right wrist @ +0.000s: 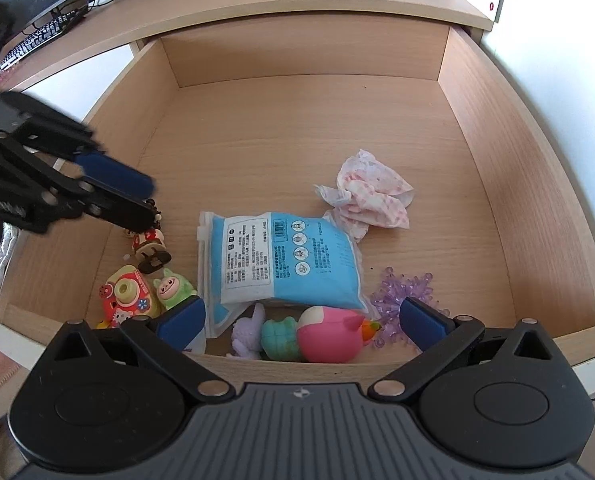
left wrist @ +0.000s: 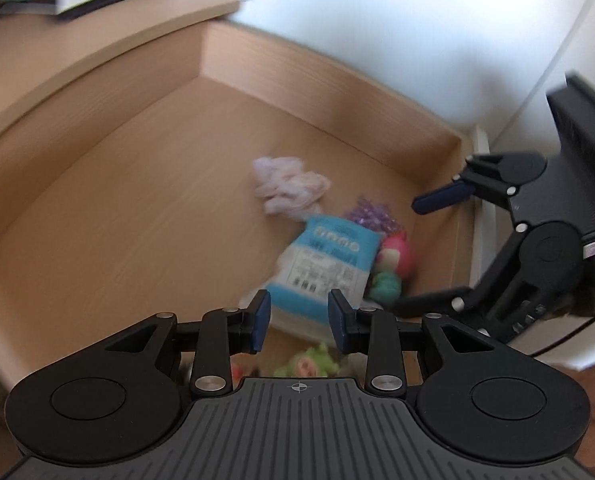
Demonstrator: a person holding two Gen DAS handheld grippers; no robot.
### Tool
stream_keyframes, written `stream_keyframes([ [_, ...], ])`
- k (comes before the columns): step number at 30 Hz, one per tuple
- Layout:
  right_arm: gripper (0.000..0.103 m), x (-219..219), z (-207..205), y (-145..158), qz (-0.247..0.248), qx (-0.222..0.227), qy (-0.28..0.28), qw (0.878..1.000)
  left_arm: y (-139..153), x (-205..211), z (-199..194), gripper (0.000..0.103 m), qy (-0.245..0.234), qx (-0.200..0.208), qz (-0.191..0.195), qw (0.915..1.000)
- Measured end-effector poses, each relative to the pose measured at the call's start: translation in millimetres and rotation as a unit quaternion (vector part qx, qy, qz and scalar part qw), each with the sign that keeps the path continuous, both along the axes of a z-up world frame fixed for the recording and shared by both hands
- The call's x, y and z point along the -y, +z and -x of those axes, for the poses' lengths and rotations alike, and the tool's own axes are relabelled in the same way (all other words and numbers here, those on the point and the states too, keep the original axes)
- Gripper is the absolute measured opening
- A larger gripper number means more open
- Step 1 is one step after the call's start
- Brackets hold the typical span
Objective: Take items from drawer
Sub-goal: 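Lower the left tool into the drawer and grasp the blue-and-white packet, then lift the packet with the left tool while the right tool grasps the toy figure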
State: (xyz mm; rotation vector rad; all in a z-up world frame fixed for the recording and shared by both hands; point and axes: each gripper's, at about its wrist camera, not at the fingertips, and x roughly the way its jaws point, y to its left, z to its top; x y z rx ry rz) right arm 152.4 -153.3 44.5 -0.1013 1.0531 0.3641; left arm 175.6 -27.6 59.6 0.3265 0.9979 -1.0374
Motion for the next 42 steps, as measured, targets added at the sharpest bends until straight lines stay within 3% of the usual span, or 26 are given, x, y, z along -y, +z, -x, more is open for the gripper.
stream_keyframes([
  [3, 0.103, 6.2, -5.7, 4.4, -0.026, -0.027, 0.017, 0.999, -1.4, 19.3, -6.0, 0.035, -0.020, 0.005, 0.014, 0.9997],
  [5, 0.103, 23.0, -13.0, 16.7, -0.078, -0.048, 0.016, 0.996, -8.5, 24.3, -15.7, 0.035, -0.022, -0.012, 0.018, 0.9995],
  [7, 0.103, 43.1, -17.1, 38.2, -0.112, -0.011, 0.002, 0.994, -22.7, 33.6, -24.0, 0.035, -0.033, -0.038, 0.001, 0.9987],
  [10, 0.103, 63.7, -23.9, 68.4, -0.110, 0.052, -0.032, 0.992, -40.3, 44.8, -26.6, 0.040, -0.054, -0.049, -0.029, 0.9969],
  [13, 0.103, 70.1, -33.5, 84.0, -0.108, 0.070, -0.049, 0.990, -40.6, 49.2, -24.4, 0.046, -0.066, -0.050, -0.033, 0.9960],
  [16, 0.103, 62.4, -46.2, 89.3, -0.090, 0.079, -0.049, 0.992, -45.2, 56.8, -25.2, 0.058, -0.066, -0.055, -0.048, 0.9952],
  [18, 0.103, 54.0, -55.0, 87.6, -0.074, 0.085, -0.058, 0.992, -52.3, 60.4, -30.6, 0.083, -0.059, -0.069, -0.052, 0.9945],
  [20, 0.103, 49.7, -65.8, 80.5, -0.066, 0.081, -0.070, 0.992, -62.2, 59.8, -36.6, 0.095, -0.045, -0.081, -0.058, 0.9940],
  [22, 0.103, 47.2, -75.7, 72.4, -0.072, 0.056, -0.067, 0.994, -67.2, 53.5, -35.3, 0.091, -0.039, -0.107, -0.052, 0.9921],
  [23, 0.103, 48.9, -78.1, 69.1, -0.081, 0.045, -0.064, 0.994, -65.9, 49.7, -31.0, 0.083, -0.041, -0.108, -0.051, 0.9920],
  [28, 0.103, 47.3, -84.2, 52.9, -0.091, 0.007, -0.068, 0.993, -50.0, 24.4, -20.0, 0.066, 0.007, -0.082, -0.011, 0.9965],
  [30, 0.103, 39.8, -87.7, 43.7, -0.078, -0.003, -0.069, 0.995, -36.2, 8.2, -20.3, 0.037, 0.034, -0.068, 0.014, 0.9970],
  [33, 0.103, 32.2, -90.7, 33.5, -0.071, -0.019, -0.070, 0.995, -10.5, -32.4, -25.6, 0.034, 0.097, -0.037, 0.045, 0.9936],
  [36, 0.103, 30.7, -88.7, 29.0, -0.059, -0.022, -0.065, 0.996, -3.4, -53.6, -31.0, 0.034, 0.119, -0.022, 0.042, 0.9918],
  [38, 0.103, 33.5, -86.5, 26.5, -0.048, -0.021, -0.073, 0.996, -6.9, -44.6, -30.5, 0.036, 0.090, -0.001, 0.011, 0.9959],
  [41, 0.103, 38.9, -82.2, 24.0, -0.049, -0.024, -0.089, 0.995, -15.6, -20.1, -25.5, 0.036, 0.038, 0.064, -0.049, 0.9960],
  [42, 0.103, 39.4, -78.5, 24.4, -0.047, -0.019, -0.089, 0.995, -25.0, -11.4, -27.5, 0.043, 0.026, 0.060, -0.066, 0.9956],
])
